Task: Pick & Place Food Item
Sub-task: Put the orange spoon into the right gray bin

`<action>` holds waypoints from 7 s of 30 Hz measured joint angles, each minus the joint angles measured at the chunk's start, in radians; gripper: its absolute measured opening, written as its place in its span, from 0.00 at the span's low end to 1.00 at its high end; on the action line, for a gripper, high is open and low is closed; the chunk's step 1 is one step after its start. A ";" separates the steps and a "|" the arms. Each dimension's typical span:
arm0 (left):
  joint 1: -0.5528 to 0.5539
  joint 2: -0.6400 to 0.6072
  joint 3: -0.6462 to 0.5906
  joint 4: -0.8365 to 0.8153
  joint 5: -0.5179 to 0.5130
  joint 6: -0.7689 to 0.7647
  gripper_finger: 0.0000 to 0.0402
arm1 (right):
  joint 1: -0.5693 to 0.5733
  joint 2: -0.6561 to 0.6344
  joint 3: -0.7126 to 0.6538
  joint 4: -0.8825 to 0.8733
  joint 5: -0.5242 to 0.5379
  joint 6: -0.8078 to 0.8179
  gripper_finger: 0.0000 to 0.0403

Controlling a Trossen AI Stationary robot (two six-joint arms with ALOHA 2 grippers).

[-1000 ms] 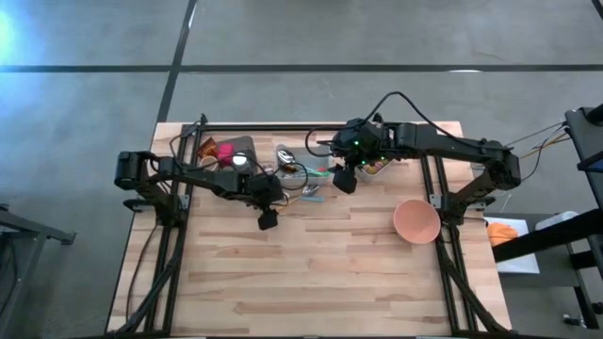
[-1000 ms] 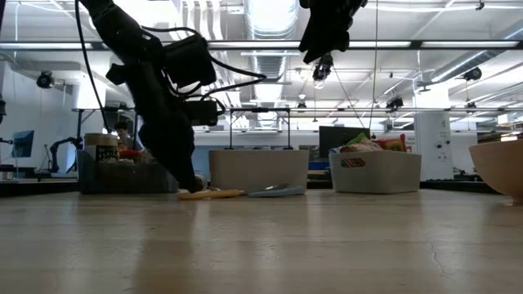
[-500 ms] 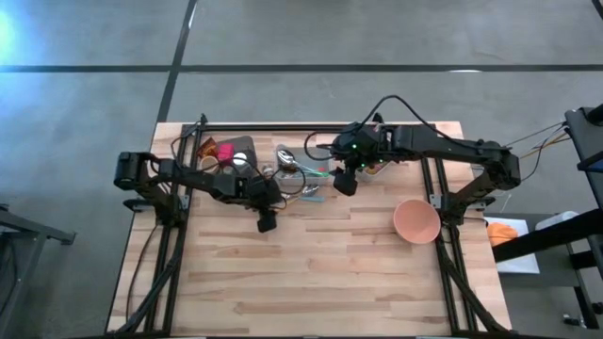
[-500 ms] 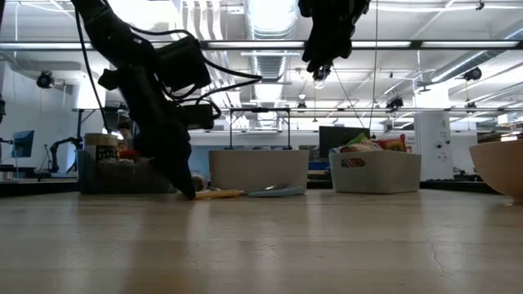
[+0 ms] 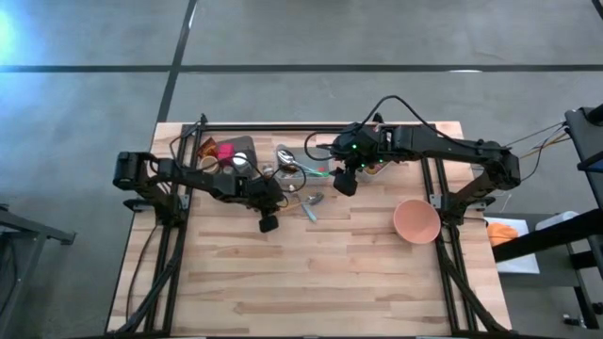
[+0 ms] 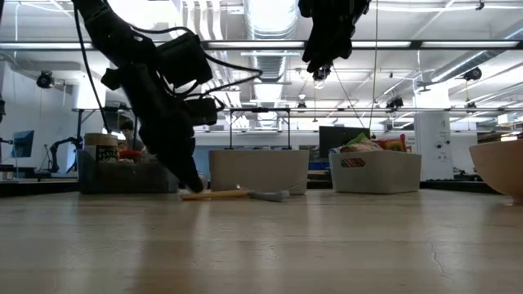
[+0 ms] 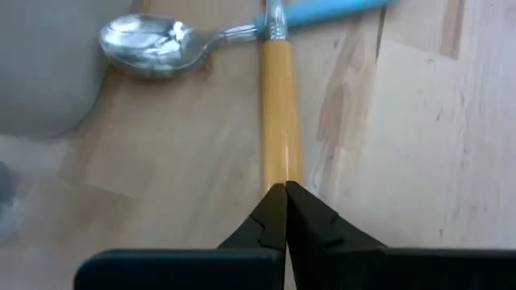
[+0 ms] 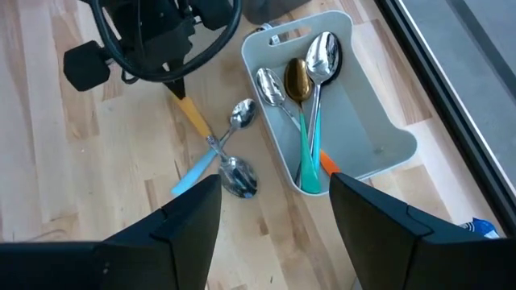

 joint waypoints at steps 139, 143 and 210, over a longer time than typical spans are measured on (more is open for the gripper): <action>0.041 -0.343 0.364 0.306 0.084 -0.237 0.09 | 0.113 -0.172 -0.163 0.841 0.002 0.196 0.57; 0.036 -0.343 0.368 0.309 0.092 -0.241 0.09 | 0.112 -0.132 -0.115 0.840 0.003 0.192 0.57; -0.169 -1.020 0.022 -0.208 -0.228 -0.414 0.31 | -0.138 0.154 0.160 0.222 -0.166 -0.043 0.07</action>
